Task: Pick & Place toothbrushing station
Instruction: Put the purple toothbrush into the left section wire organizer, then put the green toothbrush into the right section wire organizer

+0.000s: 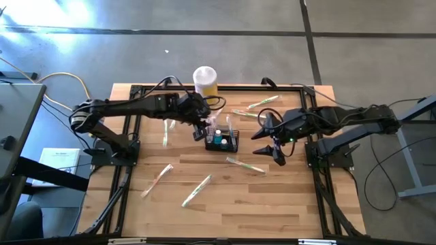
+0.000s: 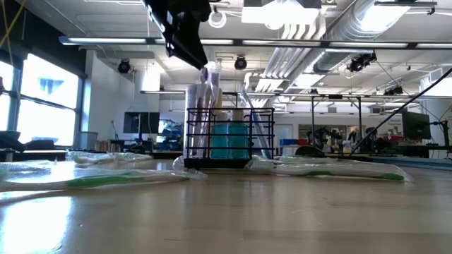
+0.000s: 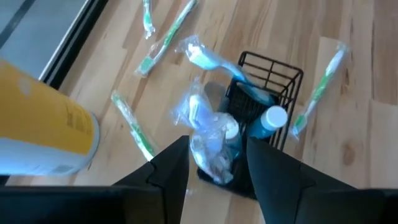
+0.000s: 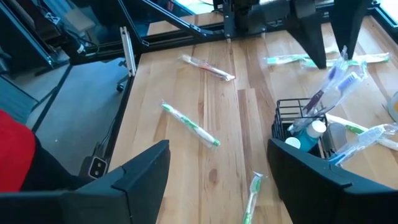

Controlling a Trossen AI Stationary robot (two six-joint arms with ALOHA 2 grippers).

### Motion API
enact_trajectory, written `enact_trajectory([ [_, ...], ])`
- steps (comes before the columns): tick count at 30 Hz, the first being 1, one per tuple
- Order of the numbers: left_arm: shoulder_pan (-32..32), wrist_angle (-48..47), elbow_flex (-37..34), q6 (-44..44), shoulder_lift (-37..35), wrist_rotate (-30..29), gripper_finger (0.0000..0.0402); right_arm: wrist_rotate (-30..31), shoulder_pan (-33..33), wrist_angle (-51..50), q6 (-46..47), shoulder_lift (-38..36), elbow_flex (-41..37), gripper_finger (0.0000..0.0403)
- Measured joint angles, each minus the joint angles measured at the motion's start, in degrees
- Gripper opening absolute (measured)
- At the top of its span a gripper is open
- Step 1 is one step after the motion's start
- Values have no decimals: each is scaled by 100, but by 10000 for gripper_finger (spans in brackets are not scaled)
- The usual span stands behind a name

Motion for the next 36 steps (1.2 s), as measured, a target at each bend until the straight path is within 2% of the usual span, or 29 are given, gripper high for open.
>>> enact_trajectory([
  [10, 0, -1227, 843, 5, 2, -11, 157, 24, 0, 2, 2, 2, 0, 260],
  [17, -120, -2555, 1334, -193, 2, -27, 157, 57, 0, -62, 16, 2, 0, 260],
  [23, -635, -3887, 1519, -468, 2, -11, 157, 59, -4, -71, 294, 1, -230, 260],
  [28, -1149, -4386, 1517, -621, 2, -4, 157, 70, -59, 10, 405, 0, -357, 260],
  [36, -1869, -5234, 1502, -944, -100, 168, 157, 576, -76, 122, 533, 0, -653, 260],
])
